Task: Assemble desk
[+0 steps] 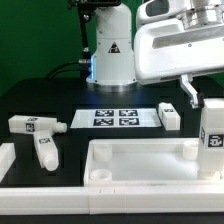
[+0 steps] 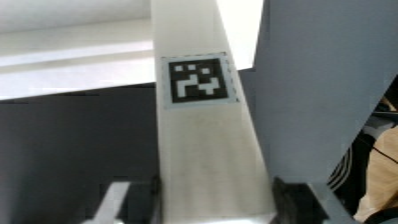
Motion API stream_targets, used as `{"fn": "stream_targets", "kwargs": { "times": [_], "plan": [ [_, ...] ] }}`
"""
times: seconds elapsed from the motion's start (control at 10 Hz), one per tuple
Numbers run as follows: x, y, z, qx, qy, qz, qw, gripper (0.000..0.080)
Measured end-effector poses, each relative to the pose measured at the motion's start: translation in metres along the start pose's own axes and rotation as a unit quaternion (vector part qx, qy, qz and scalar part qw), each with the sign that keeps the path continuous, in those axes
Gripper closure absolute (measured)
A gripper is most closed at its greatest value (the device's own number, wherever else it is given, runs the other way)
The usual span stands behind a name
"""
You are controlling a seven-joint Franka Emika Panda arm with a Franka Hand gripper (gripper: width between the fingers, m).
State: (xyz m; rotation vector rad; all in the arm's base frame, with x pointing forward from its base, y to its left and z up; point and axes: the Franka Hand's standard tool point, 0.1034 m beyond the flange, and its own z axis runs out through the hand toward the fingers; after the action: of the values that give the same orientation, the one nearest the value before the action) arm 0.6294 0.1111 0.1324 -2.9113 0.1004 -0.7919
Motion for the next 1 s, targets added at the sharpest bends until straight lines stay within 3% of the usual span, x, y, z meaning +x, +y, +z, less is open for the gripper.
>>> {"fn": "stream_targets", "kwargs": {
  "times": [0.5,0.6,0.7,0.8,0.9,1.0],
  "plan": [
    [-0.0054,0.0001,-0.0003,0.000,0.002,-0.005,1.000,0.0514],
    [-0.0056,0.0001,-0.0002,0.000,0.002,-0.006,1.000,0.0463],
    [-0.0058,0.0001,-0.0001,0.000,0.002,-0.007,1.000,0.0262],
    [-0.0075,0.0014,0.0013,-0.003,-0.013,-0.010,1.000,0.0262],
    [-0.0034,0.0036,0.0021,-0.005,-0.026,-0.010,1.000,0.0184],
    [0.0008,0.0057,0.0034,-0.009,-0.046,-0.008,0.999,0.0160]
  ]
}}
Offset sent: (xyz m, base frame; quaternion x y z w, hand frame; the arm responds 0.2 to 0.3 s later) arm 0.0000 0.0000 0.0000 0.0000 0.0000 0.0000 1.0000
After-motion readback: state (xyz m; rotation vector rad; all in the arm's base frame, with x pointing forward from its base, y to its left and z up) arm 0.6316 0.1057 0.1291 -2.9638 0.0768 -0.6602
